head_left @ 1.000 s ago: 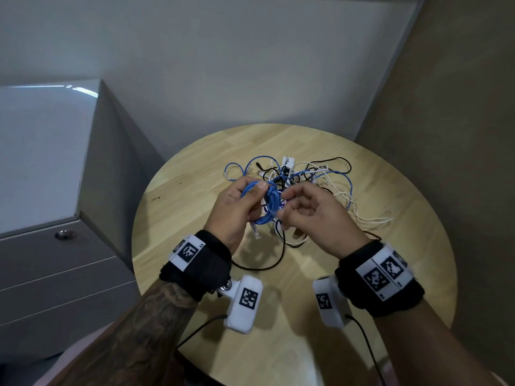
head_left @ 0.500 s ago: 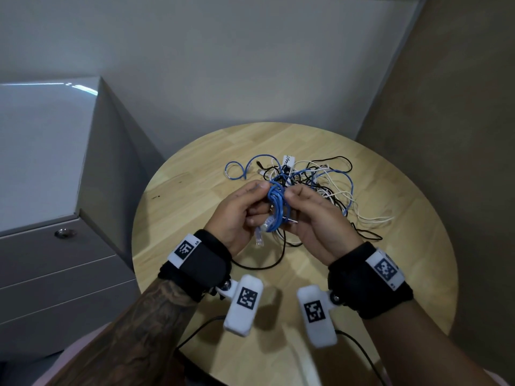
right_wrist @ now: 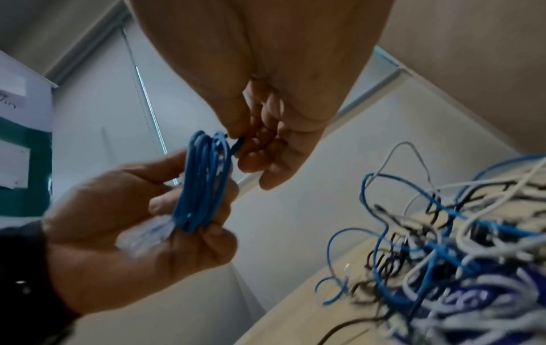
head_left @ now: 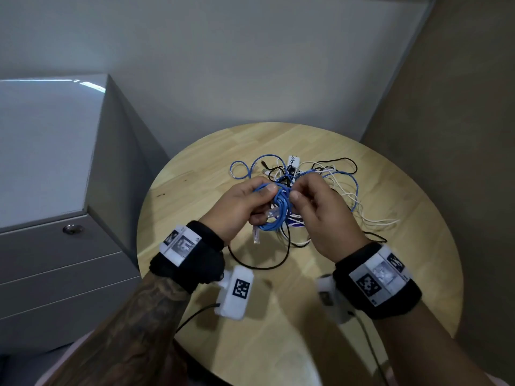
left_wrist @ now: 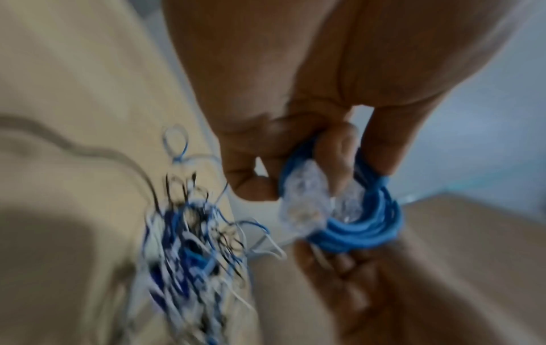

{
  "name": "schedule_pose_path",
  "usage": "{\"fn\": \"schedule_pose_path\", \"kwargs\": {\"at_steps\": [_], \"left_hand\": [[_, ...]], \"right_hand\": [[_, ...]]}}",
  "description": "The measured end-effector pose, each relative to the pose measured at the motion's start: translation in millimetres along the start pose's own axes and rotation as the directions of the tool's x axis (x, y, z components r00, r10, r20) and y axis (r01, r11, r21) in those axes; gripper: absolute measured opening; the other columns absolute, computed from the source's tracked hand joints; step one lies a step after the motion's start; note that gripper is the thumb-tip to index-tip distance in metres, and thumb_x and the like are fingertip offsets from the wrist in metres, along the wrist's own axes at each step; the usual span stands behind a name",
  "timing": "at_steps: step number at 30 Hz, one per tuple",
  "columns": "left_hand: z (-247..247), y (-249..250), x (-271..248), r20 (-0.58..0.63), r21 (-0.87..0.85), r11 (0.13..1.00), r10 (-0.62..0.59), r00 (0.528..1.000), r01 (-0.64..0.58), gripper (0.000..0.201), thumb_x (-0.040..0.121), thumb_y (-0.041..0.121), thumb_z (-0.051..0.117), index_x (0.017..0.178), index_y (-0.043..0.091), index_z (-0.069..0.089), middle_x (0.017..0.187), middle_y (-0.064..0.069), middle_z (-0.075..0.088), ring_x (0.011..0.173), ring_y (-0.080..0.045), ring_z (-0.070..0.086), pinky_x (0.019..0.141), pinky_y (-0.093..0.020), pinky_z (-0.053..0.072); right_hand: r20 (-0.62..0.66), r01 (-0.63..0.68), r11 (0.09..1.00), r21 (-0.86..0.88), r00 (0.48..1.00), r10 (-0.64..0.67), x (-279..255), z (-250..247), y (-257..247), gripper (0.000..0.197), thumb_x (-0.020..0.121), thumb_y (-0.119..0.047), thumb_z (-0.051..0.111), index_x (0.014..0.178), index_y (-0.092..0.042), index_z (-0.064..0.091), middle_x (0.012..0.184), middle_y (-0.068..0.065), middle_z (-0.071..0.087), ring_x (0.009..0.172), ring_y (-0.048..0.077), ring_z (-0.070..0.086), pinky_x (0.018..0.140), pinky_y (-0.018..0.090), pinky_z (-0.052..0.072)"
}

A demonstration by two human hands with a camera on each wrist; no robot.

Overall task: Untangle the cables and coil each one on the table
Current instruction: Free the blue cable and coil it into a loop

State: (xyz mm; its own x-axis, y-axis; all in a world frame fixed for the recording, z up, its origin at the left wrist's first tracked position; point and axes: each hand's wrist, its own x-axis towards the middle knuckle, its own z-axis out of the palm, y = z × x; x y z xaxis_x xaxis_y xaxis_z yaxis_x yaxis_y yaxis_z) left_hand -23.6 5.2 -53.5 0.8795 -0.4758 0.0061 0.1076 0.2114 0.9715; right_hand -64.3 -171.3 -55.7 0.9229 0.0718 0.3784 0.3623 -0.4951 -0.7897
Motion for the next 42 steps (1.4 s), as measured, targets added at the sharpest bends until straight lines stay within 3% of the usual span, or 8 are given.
{"fn": "schedule_pose_path", "kwargs": {"at_steps": [5,11,15,25,30,35,38,42], "left_hand": [[11.2,-7.8,-6.0,0.081,0.193,0.981,0.012,0.997,-0.027,0.010,0.102,0.012,0.045,0.092,0.009,0.049,0.055,0.012,0.042,0.047,-0.003,0.032,0.046,-0.015,0.028],[16.2,-2.2,-5.3,0.114,-0.257,0.955,-0.120,0.986,0.146,0.018,0.094,0.027,0.051,0.079,0.017,0.056,0.061,0.009,0.044,0.051,-0.003,0.026,0.042,-0.013,0.019],[12.1,-7.5,-4.8,0.005,-0.161,0.981,-0.106,0.994,0.105,0.021,0.098,0.024,0.051,0.079,0.014,0.051,0.056,0.008,0.032,0.047,-0.003,0.022,0.040,-0.012,0.019],[6.5,-23.6,-10.1,0.173,-0.037,0.989,-0.138,0.975,0.147,0.041,0.093,0.023,0.050,0.121,-0.008,0.050,0.058,0.009,0.029,0.050,-0.005,0.023,0.043,-0.013,0.023],[8.3,-25.7,-7.1,0.032,0.025,1.000,-0.010,0.999,0.009,0.010,0.100,0.010,0.048,0.102,0.003,0.055,0.055,0.010,0.031,0.048,-0.005,0.022,0.044,-0.015,0.023],[9.3,-22.5,-0.3,-0.049,-0.118,0.991,0.060,0.997,-0.066,0.012,0.090,0.020,0.051,0.095,0.010,0.056,0.055,0.008,0.030,0.048,-0.005,0.021,0.045,-0.016,0.021],[7.7,-19.8,2.0,-0.038,-0.125,0.990,0.069,0.997,-0.073,0.012,0.090,0.021,0.051,0.094,0.011,0.057,0.057,0.007,0.029,0.049,-0.006,0.021,0.045,-0.017,0.020],[2.7,-15.8,1.8,-0.007,-0.106,0.993,0.045,0.999,-0.045,0.015,0.090,0.022,0.051,0.096,0.009,0.055,0.054,0.009,0.031,0.047,-0.005,0.021,0.044,-0.016,0.020]], "right_hand": [[0.002,0.075,0.971,-0.227,0.997,-0.077,-0.9,-8.3,7.6,0.006,0.100,-0.019,0.053,0.096,-0.016,0.056,0.079,-0.008,0.058,0.070,0.007,0.053,0.064,0.025,0.042],[0.038,-0.158,0.924,0.348,0.987,0.155,1.4,-8.8,-2.2,0.018,0.102,0.003,0.048,0.099,-0.013,0.057,0.077,-0.006,0.057,0.066,0.004,0.055,0.064,0.019,0.047],[0.079,-0.082,0.996,0.020,0.994,0.080,-0.1,-13.2,-2.2,0.011,0.099,-0.014,0.058,0.092,-0.022,0.063,0.063,-0.010,0.047,0.058,0.005,0.041,0.057,0.023,0.038],[-0.133,0.029,0.964,-0.263,0.989,-0.066,3.0,-47.6,7.5,0.006,0.094,-0.022,0.068,0.087,-0.021,0.067,0.067,-0.025,0.055,0.059,0.004,0.048,0.058,0.029,0.039],[-0.140,-0.027,0.991,-0.130,0.990,0.008,4.7,-38.2,19.3,0.007,0.097,-0.015,0.063,0.092,-0.018,0.066,0.068,-0.020,0.058,0.062,0.002,0.052,0.061,0.018,0.037],[0.003,-0.069,0.981,-0.184,0.998,0.070,-4.5,-15.2,30.8,0.017,0.099,-0.011,0.055,0.098,-0.026,0.061,0.093,-0.010,0.063,0.085,0.005,0.057,0.075,0.026,0.044],[-0.009,-0.204,0.972,0.113,0.978,0.206,-4.5,-1.7,22.5,0.022,0.101,-0.002,0.054,0.095,-0.022,0.060,0.094,-0.004,0.068,0.080,0.004,0.066,0.076,0.021,0.052],[-0.030,-0.315,0.771,0.554,0.918,0.397,0.4,1.6,9.3,0.013,0.103,-0.001,0.049,0.101,-0.011,0.058,0.088,0.010,0.075,0.069,0.014,0.073,0.070,0.028,0.059]]}}
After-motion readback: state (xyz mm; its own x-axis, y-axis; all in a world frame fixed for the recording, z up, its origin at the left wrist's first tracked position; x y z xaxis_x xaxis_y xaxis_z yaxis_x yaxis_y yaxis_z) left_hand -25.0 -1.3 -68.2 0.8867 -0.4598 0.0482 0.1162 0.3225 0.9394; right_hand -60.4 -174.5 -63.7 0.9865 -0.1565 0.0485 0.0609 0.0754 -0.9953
